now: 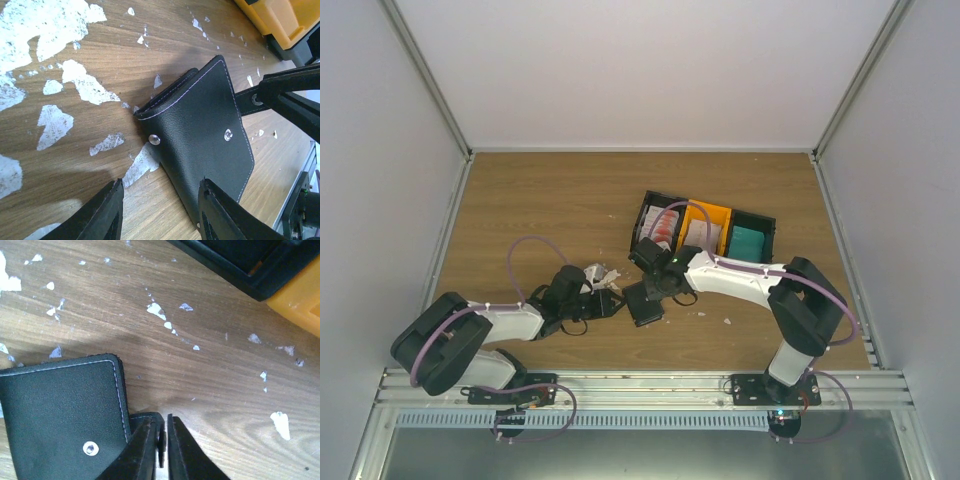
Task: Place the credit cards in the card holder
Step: Close the card holder at the center of the board.
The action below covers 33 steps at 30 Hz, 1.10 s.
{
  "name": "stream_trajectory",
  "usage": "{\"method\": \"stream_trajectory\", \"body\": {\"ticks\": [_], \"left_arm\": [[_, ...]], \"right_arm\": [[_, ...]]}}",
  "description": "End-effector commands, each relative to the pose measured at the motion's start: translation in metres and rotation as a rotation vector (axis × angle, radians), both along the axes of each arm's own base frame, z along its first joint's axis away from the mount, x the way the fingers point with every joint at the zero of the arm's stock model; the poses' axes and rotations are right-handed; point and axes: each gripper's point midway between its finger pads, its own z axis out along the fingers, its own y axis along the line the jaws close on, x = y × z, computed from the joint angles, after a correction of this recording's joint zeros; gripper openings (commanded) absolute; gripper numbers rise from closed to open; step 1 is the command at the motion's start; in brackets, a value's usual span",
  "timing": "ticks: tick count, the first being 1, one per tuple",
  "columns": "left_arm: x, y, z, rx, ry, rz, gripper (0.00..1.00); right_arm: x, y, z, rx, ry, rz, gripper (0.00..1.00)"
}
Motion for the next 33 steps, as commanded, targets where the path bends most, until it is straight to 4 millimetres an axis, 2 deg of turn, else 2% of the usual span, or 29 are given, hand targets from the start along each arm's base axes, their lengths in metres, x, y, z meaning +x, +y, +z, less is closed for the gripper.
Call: {"method": "stream_trajectory", "body": {"ticks": [1, 14, 18, 23, 33], "left_arm": [[0.001, -0.001, -0.001, 0.002, -0.015, -0.005, 0.42], [0.001, -0.004, 0.001, -0.010, -0.012, -0.013, 0.43], [0.002, -0.006, -0.005, -0.004, 0.010, -0.019, 0.39], [0.002, -0.011, -0.009, -0.012, 0.028, -0.038, 0.31], [0.001, -0.015, -0.012, -0.023, 0.038, -0.055, 0.27]], "right_arm": [[0.001, -0.003, 0.001, 0.002, -0.016, -0.025, 0.03], [-0.001, 0.021, 0.017, 0.183, -0.026, 0.065, 0.00], [-0.001, 0.024, 0.018, 0.198, -0.034, 0.106, 0.01], [-0.009, 0.032, 0.013, 0.243, -0.006, 0.167, 0.00], [-0.014, 0.039, 0.000, 0.261, 0.032, 0.219, 0.00]]}}
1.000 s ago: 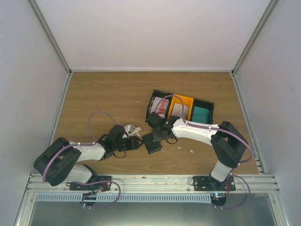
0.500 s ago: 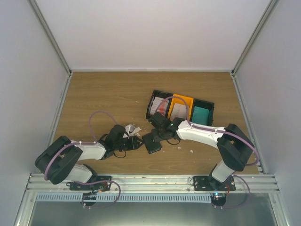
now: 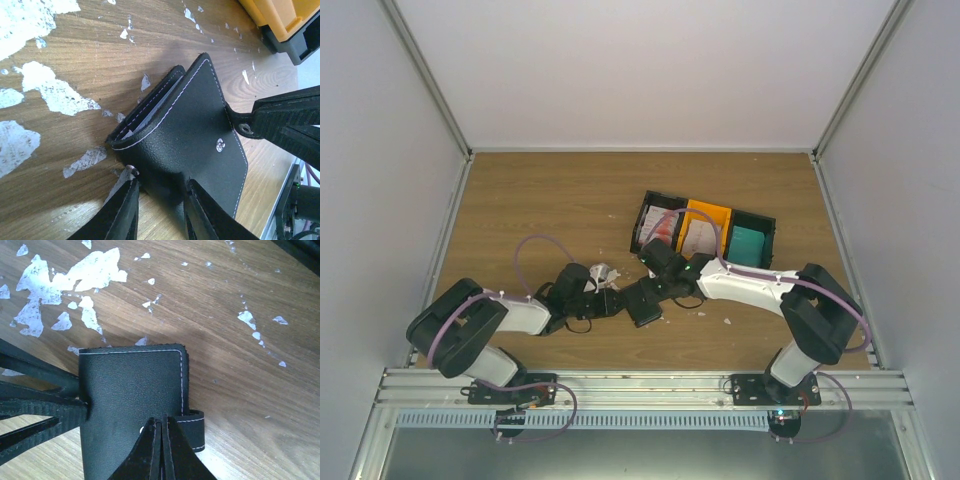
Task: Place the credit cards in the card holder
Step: Close the card holder at the center of the board.
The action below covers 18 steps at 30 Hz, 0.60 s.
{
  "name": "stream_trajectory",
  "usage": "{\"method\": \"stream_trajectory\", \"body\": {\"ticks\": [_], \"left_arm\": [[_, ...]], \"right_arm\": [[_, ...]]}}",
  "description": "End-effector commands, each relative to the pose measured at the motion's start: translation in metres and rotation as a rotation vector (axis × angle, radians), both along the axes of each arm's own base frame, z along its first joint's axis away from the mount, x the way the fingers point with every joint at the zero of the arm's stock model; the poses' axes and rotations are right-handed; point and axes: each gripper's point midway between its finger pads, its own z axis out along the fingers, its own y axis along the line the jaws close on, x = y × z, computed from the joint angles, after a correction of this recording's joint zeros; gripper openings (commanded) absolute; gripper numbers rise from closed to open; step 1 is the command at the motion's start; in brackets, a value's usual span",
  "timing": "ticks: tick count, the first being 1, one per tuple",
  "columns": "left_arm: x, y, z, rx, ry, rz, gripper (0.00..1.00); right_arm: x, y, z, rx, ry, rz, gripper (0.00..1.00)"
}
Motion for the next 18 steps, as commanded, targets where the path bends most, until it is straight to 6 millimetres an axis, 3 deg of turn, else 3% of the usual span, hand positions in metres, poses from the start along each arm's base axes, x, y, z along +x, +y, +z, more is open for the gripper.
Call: {"method": "stream_trajectory", "body": {"ticks": [1, 8, 18], "left_arm": [[-0.001, -0.002, -0.005, 0.007, 0.010, -0.010, 0.27], [-0.002, -0.002, -0.006, 0.006, 0.014, -0.016, 0.25], [-0.002, -0.002, -0.007, 0.007, 0.017, -0.017, 0.24]], "right_arm": [[-0.002, 0.009, -0.005, 0.029, 0.009, 0.049, 0.01], [-0.007, 0.016, -0.011, 0.045, 0.031, 0.111, 0.00], [-0.007, 0.009, -0.021, -0.005, 0.034, 0.111, 0.01]]}}
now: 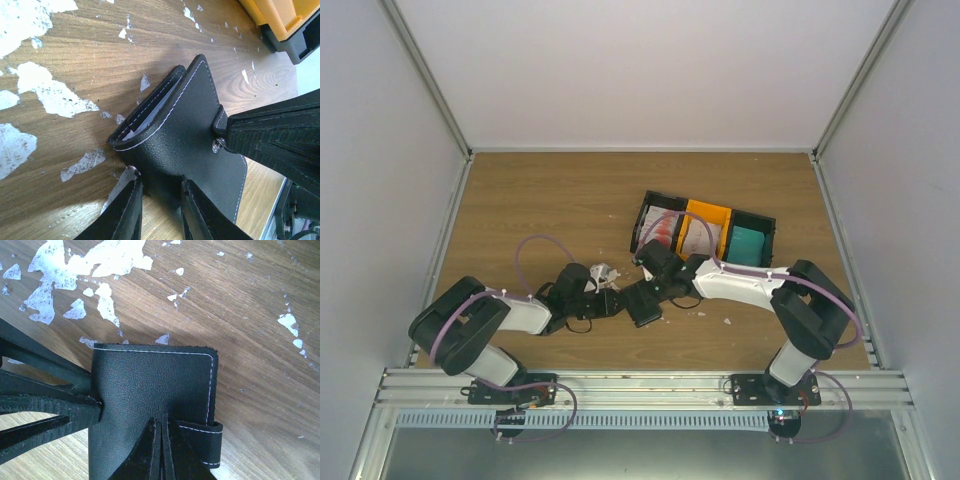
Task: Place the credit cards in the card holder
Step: Close the card holder at the center of the board.
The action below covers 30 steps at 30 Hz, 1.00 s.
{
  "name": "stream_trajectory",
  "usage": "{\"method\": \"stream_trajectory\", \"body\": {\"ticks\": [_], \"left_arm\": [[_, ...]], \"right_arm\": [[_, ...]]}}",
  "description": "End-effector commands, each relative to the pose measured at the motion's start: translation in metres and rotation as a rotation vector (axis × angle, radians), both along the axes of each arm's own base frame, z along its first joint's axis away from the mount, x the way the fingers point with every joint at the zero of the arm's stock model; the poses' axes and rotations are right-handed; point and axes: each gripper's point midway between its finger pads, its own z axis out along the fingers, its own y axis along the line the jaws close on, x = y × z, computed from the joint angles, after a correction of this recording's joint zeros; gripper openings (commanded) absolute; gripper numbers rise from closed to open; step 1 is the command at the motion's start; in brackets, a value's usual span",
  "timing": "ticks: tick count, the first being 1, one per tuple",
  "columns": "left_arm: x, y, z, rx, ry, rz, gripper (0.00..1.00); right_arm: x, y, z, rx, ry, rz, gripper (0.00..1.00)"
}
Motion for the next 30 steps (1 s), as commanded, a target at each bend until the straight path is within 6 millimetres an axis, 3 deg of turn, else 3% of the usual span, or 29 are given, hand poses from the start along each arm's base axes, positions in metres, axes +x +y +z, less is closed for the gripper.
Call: {"method": "stream_trajectory", "body": {"ticks": [1, 9, 30], "left_arm": [[-0.002, -0.001, -0.006, 0.015, 0.016, -0.009, 0.23], [-0.002, 0.000, -0.008, 0.017, 0.021, -0.008, 0.23], [0.003, 0.001, -0.014, 0.056, 0.024, 0.004, 0.21]], "right_arm": [[-0.001, -0.006, -0.008, -0.040, -0.003, 0.016, 0.01], [0.005, -0.011, 0.000, -0.080, -0.059, 0.031, 0.01], [-0.017, -0.011, -0.016, -0.124, -0.015, 0.174, 0.01]]}}
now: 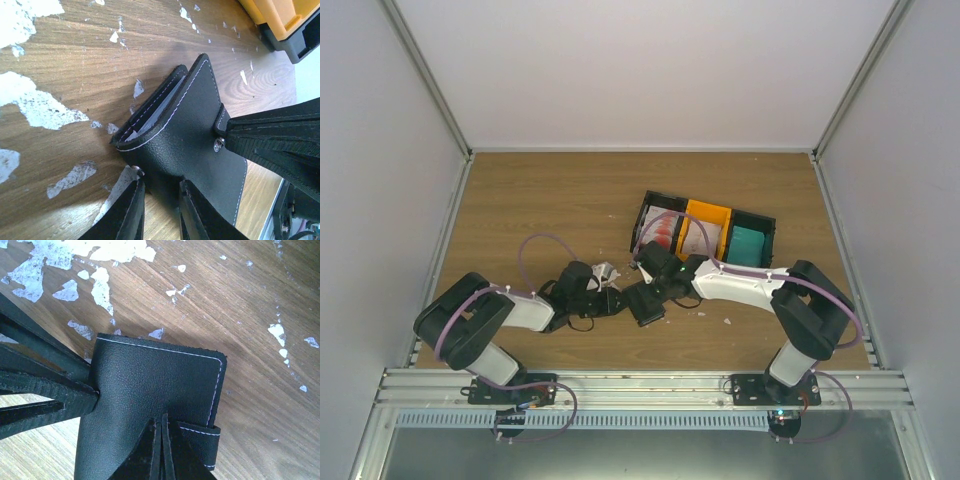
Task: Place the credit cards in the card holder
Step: Close the card holder at the center of the board.
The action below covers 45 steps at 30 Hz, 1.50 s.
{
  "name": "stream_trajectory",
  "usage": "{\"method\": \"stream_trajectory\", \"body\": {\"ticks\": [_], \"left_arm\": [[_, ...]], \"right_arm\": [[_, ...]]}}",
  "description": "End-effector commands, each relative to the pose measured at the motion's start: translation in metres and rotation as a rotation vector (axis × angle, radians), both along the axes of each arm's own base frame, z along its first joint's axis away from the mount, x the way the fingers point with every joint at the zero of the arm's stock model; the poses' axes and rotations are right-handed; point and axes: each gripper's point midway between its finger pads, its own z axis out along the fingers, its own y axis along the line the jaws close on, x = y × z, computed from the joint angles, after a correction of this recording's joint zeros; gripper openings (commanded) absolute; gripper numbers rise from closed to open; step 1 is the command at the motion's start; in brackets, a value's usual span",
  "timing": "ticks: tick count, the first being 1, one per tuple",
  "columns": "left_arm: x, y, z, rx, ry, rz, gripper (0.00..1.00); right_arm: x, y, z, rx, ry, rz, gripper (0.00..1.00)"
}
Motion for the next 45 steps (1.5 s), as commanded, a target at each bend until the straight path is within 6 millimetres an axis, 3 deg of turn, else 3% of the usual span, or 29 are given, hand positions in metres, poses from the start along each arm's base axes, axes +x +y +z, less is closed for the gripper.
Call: {"method": "stream_trajectory", "body": {"ticks": [1, 21, 31, 45], "left_arm": [[0.000, 0.007, -0.013, 0.062, 0.017, 0.015, 0.21], [0.001, 0.007, -0.019, 0.079, 0.024, 0.019, 0.20], [0.001, 0.009, -0.020, 0.095, 0.023, 0.018, 0.20], [0.002, 0.009, -0.021, 0.106, 0.031, 0.014, 0.20]], "right_arm": [[-0.018, -0.004, -0.015, -0.050, 0.060, 0.060, 0.01], [-0.050, -0.012, -0.047, -0.070, 0.173, 0.093, 0.01], [-0.081, -0.039, -0.072, -0.101, 0.296, 0.029, 0.01], [-0.098, -0.062, -0.103, -0.023, 0.365, -0.132, 0.00]]}}
